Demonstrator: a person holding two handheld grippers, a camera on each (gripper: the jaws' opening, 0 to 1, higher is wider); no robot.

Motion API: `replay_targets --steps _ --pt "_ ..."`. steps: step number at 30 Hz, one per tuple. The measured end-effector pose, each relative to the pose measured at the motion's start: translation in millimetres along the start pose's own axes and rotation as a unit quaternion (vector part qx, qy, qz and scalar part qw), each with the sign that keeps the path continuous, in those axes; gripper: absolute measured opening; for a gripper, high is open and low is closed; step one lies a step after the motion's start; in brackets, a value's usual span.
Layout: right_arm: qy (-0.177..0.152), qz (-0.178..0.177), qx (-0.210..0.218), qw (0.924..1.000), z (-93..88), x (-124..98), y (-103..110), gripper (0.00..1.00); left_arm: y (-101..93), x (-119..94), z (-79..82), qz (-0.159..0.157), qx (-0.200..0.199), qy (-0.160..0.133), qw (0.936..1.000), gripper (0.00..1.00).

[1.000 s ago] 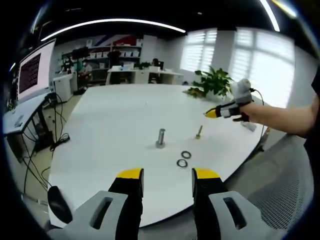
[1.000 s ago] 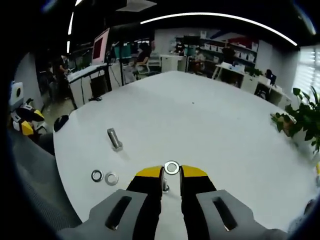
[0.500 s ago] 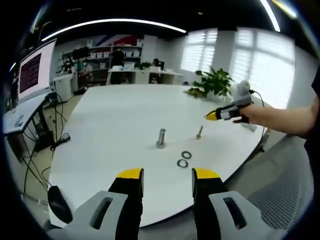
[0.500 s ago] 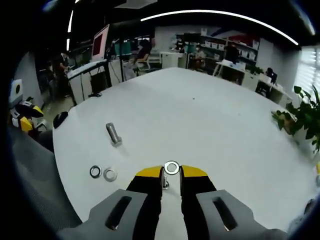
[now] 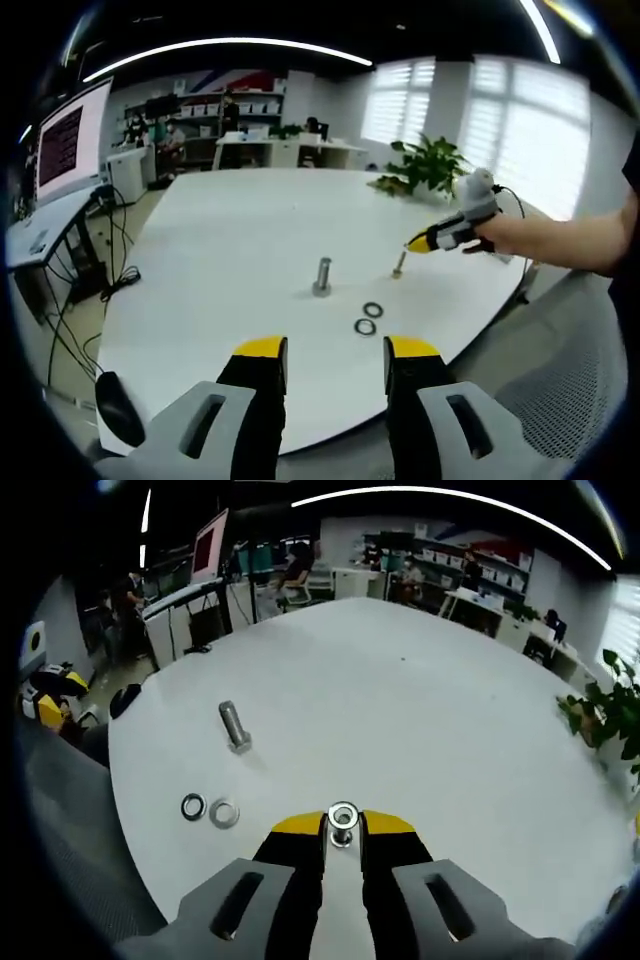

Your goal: Place the washer onto the threaded stud by aligning its center hole with the stud, sliding it down to the base, and recovering from edge contact or off-axis alignment until the washer reaches the visible bottom stop.

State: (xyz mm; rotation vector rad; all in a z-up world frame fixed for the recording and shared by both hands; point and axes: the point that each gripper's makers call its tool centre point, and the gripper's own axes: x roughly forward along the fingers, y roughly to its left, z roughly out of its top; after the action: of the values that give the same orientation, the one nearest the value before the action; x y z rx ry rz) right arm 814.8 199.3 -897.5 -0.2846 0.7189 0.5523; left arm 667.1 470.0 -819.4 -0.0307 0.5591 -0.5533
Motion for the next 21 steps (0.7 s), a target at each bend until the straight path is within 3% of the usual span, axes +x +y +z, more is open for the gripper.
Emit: replay_targets --steps 21 --pt "0.013 -0.007 -0.002 0.9999 -6.4 9.0 -1.5 0.15 0.3 0.0 0.1 0.000 -0.002 0.000 1.0000 0.36"
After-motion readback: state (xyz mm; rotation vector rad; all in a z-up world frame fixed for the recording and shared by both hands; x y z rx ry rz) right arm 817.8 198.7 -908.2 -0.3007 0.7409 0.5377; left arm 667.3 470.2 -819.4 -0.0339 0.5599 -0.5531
